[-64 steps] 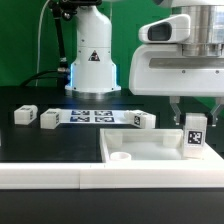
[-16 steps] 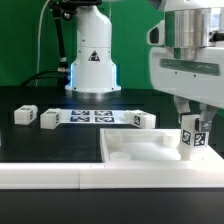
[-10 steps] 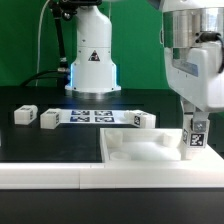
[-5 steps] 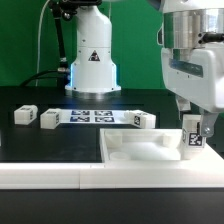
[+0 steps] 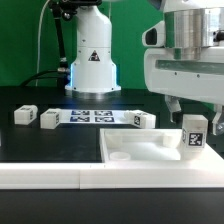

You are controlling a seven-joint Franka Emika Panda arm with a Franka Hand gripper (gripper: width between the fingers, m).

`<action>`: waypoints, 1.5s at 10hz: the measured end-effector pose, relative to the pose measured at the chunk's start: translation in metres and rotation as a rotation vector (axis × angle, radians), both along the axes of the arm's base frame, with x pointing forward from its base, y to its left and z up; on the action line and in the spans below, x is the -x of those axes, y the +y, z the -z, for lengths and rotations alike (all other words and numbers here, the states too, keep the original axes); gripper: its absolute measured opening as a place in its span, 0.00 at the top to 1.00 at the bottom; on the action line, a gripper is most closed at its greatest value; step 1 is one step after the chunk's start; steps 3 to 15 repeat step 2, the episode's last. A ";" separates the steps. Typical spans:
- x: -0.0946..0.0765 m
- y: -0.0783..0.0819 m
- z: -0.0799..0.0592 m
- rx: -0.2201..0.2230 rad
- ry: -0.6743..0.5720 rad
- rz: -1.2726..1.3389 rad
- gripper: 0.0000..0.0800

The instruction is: Assemble one leg

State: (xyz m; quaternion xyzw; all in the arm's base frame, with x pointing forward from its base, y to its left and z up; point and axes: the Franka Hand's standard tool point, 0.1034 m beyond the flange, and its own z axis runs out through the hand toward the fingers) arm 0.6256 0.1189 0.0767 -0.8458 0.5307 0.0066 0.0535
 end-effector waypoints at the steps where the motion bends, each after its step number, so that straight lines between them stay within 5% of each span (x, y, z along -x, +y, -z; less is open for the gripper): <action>1: 0.000 0.000 0.000 0.000 0.000 0.001 0.19; 15: 0.000 0.000 0.000 0.000 0.000 0.000 0.19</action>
Offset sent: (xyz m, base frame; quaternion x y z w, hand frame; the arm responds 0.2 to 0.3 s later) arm 0.0000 0.0000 0.0000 0.0000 0.0000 0.0000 1.0000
